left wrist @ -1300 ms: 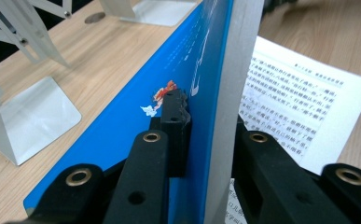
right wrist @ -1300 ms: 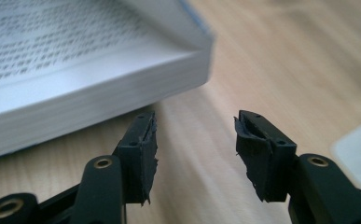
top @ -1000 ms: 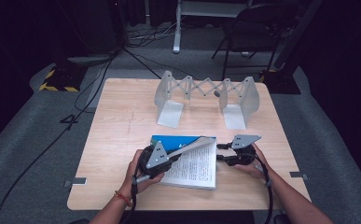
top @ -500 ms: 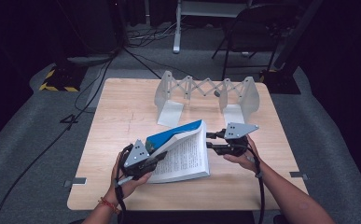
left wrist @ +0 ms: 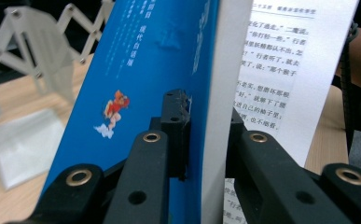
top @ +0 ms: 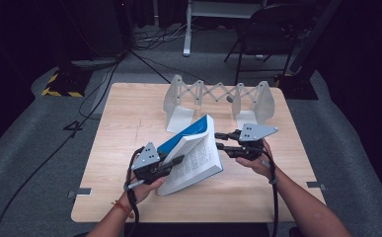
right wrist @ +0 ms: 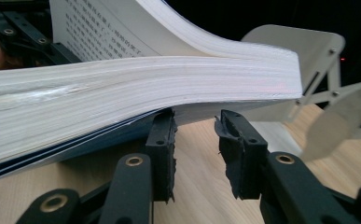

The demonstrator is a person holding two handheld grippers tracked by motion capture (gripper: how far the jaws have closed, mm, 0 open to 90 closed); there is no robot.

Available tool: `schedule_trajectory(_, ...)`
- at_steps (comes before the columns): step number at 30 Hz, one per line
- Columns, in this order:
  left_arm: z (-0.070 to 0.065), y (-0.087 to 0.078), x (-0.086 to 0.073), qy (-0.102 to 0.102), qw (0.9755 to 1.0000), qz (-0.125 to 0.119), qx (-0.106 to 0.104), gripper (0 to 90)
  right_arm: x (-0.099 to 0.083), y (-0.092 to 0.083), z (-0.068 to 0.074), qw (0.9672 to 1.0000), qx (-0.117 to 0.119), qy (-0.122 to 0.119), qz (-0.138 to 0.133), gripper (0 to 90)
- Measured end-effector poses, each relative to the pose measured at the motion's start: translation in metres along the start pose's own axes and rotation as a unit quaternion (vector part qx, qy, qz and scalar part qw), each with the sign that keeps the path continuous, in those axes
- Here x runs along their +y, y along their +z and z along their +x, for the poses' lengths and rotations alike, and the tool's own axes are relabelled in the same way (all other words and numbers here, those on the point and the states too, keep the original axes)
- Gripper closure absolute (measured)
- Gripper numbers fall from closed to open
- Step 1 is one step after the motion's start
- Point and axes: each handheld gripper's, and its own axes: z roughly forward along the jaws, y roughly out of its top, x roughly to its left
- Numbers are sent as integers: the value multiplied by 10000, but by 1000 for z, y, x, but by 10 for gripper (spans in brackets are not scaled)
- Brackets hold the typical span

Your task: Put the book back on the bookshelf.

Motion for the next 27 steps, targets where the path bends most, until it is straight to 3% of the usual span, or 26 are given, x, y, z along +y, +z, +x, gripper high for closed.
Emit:
schedule_trajectory(6,-6,17,13,266,9995,45,-159,794,-3,-20,-7,9999,-152,39,-39,656)
schedule_trajectory(11,-5,27,14,254,9987,-191,-393,791,0,-32,-9,9997,-166,16,-154,671)
schedule_trajectory(15,-1,24,9,164,9981,-389,-451,787,6,-35,-3,9995,-188,-185,-148,721)
schedule_trajectory(20,-1,8,7,199,9988,-359,-258,787,16,-33,8,9989,-25,-438,-171,685)
schedule_trajectory(27,1,-24,-4,111,9996,-258,100,795,32,-10,27,9976,244,-608,-204,630)
